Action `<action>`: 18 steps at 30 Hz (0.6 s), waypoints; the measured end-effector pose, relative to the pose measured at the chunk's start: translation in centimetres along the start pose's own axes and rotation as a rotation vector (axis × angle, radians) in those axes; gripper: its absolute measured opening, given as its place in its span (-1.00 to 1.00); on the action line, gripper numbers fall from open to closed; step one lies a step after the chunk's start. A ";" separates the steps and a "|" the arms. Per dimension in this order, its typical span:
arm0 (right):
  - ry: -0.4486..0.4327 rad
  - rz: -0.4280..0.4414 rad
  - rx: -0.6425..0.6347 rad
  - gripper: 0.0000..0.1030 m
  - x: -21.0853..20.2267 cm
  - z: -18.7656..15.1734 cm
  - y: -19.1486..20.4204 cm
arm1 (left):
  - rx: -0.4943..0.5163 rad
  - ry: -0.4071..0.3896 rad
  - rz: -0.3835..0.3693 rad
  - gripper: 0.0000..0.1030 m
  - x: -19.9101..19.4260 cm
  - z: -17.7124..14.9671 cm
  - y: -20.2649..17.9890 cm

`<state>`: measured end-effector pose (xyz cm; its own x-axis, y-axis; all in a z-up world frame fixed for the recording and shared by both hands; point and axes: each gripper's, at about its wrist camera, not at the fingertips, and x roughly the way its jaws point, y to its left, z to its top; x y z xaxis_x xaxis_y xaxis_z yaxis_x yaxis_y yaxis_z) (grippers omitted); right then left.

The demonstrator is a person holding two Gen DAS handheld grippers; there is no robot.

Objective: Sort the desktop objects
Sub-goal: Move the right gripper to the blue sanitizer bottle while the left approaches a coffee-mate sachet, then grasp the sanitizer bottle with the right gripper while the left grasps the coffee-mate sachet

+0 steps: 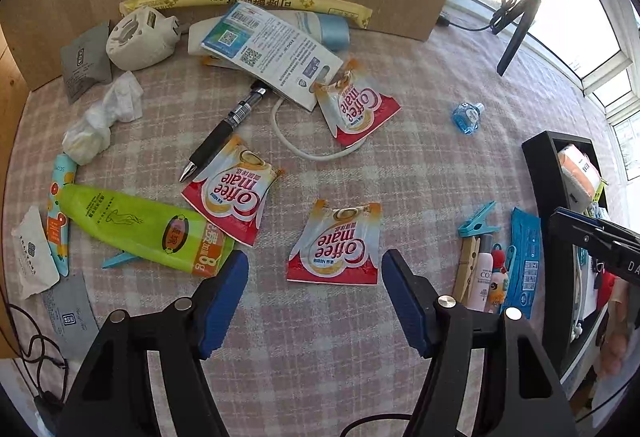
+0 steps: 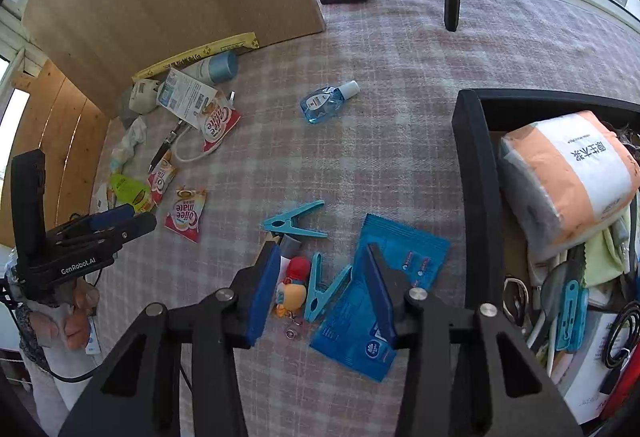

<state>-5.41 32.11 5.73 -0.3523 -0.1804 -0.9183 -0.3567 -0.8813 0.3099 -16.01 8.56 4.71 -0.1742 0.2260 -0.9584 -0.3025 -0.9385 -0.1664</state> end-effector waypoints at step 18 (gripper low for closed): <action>0.084 -0.054 0.262 -0.17 8.0 11.5 -0.8 | 0.119 0.052 0.025 0.17 3.8 0.6 -2.0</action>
<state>-17.88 36.41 0.91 -0.2574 -0.1813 -0.9491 -0.5883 -0.7498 0.3028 -16.64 11.41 1.56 -0.1349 0.1865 -0.9731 -0.4086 -0.9052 -0.1169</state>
